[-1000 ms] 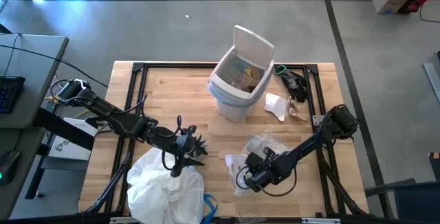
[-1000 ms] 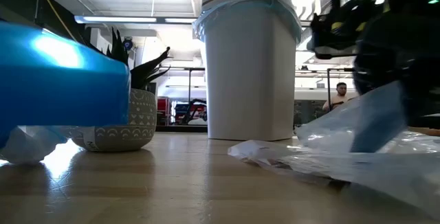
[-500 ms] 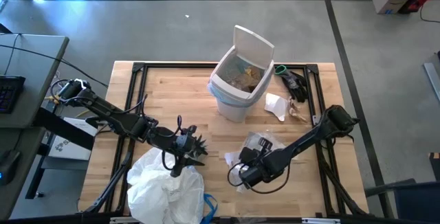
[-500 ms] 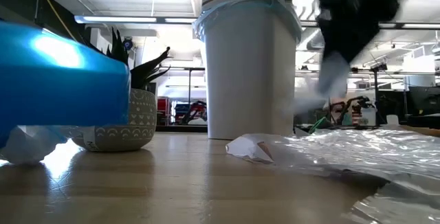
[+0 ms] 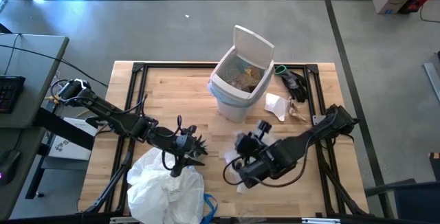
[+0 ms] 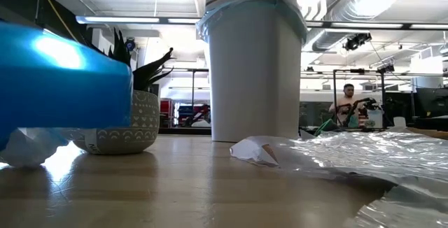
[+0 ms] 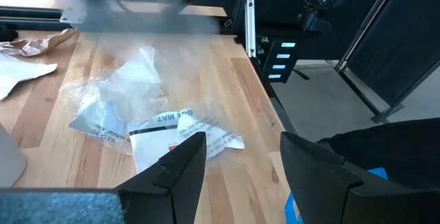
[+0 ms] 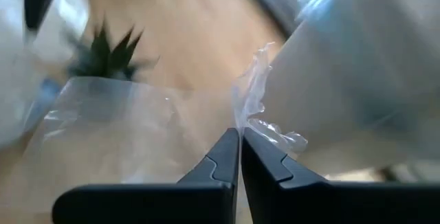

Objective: Place trash/remove bag and relplace
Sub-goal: Put the transparent plastic into the trash bin

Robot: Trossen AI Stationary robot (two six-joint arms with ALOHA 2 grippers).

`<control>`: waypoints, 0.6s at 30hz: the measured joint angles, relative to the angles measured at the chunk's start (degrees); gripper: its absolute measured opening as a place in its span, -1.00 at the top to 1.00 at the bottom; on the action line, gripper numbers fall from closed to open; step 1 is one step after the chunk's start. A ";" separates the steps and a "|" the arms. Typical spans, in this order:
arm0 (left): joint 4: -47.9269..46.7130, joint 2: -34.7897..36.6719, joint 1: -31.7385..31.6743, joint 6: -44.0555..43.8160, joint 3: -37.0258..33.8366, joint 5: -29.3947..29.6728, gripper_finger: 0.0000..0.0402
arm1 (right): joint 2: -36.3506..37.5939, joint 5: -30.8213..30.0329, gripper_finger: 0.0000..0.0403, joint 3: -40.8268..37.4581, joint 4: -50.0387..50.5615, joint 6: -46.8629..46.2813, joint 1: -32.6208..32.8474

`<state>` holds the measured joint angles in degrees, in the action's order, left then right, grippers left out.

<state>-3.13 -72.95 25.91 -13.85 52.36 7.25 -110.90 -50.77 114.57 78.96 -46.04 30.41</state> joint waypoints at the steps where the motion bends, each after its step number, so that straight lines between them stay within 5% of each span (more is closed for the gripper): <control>1: 0.02 -0.01 0.00 0.00 0.00 0.00 0.15 | 0.01 -1.90 1.00 1.97 1.01 1.06 -0.40; 13: -0.01 -0.01 0.00 -0.04 0.00 -0.02 0.15 | 0.10 -12.93 1.00 20.41 6.13 21.33 -11.89; 18: -0.03 -0.02 0.00 -0.48 0.01 -0.15 0.15 | 1.62 -12.52 1.00 19.27 5.58 28.35 -19.74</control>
<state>-3.16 -72.97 25.91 -14.33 52.37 7.10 -109.29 -63.29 133.84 84.54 -17.69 10.68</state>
